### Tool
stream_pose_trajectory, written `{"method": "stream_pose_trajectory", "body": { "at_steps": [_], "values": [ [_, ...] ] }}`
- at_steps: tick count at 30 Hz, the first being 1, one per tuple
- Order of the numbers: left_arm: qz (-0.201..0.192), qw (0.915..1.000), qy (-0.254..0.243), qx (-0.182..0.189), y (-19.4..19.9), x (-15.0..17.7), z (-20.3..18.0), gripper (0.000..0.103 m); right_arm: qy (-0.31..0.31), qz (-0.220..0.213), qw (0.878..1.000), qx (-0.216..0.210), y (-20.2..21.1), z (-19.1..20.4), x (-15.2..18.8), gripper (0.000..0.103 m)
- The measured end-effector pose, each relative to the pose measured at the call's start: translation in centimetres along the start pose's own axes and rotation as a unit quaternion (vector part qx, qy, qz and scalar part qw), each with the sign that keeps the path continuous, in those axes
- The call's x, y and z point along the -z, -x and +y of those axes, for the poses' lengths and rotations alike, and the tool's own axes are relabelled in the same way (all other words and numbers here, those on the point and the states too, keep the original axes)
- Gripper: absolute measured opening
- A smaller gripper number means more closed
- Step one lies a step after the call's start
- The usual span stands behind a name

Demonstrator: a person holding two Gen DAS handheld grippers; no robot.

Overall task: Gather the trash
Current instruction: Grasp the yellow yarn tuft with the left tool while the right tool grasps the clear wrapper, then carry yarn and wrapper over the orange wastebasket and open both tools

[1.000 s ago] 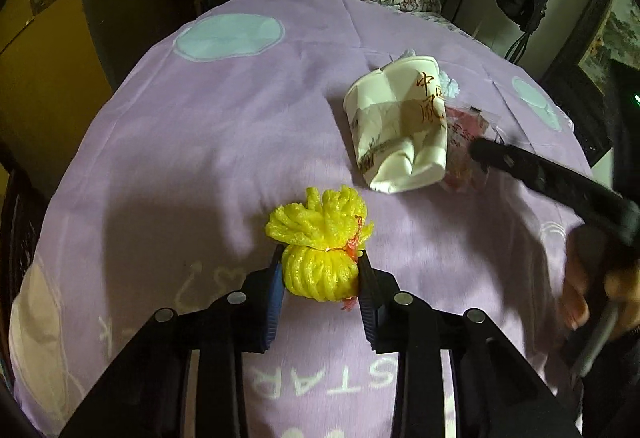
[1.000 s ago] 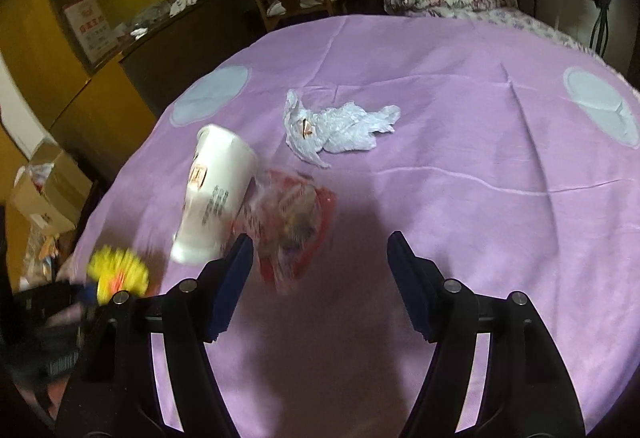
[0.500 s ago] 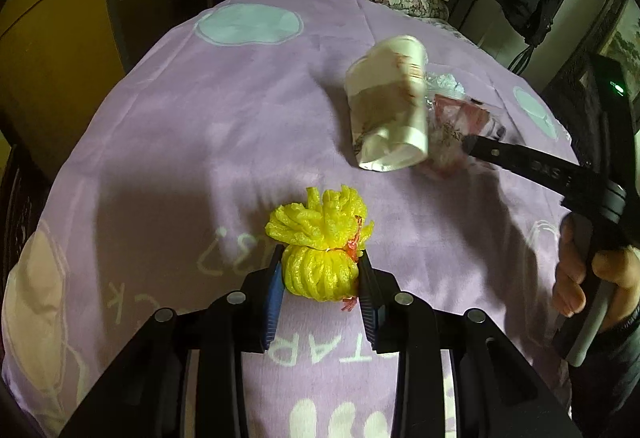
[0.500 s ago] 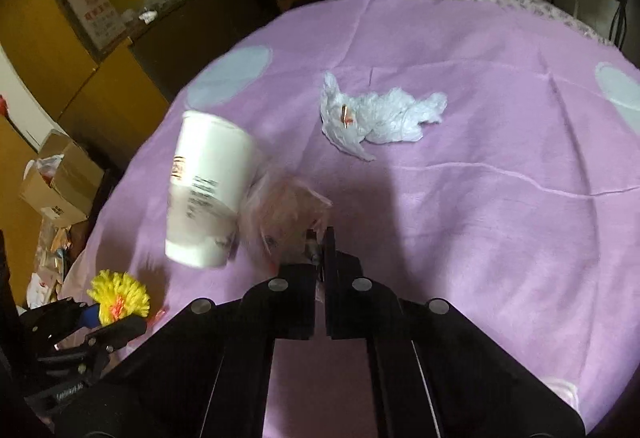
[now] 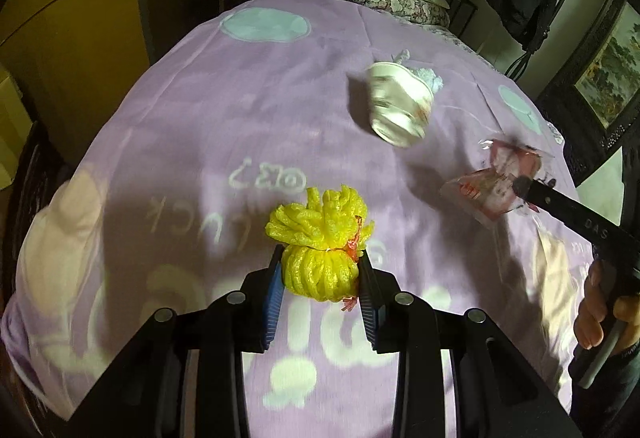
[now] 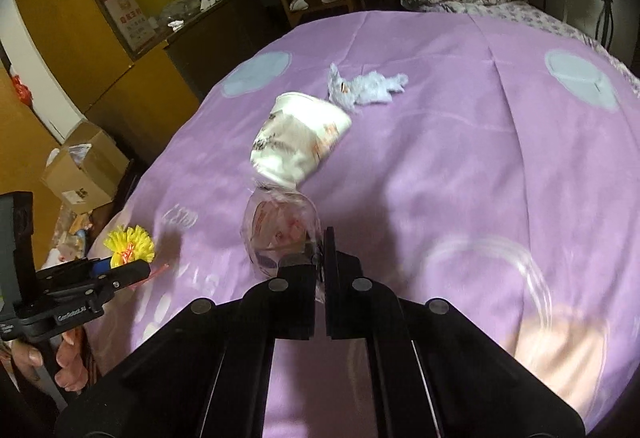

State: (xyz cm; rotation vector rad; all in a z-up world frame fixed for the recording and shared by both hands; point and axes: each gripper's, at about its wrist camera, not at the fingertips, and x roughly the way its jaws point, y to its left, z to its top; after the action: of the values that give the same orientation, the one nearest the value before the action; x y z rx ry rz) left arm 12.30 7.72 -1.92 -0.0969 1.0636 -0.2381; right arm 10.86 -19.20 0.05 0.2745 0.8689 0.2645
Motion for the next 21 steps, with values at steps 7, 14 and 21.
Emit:
{"method": "stream_pose_trajectory", "body": {
  "at_steps": [7,14,21],
  "values": [
    [0.001,1.0,0.003,-0.003,2.7,3.6,-0.2,0.034,-0.009,0.004,1.0,-0.019,3.0,1.2,3.3,0.004],
    [0.003,0.9999,0.007,-0.01,4.2,6.1,0.3,0.034,-0.006,0.012,1.0,-0.027,4.4,2.2,5.5,0.004],
    [0.002,0.9996,0.021,-0.018,5.7,8.4,1.5,0.034,0.005,0.019,0.999,-0.047,5.0,4.5,7.5,0.004]
  ]
}}
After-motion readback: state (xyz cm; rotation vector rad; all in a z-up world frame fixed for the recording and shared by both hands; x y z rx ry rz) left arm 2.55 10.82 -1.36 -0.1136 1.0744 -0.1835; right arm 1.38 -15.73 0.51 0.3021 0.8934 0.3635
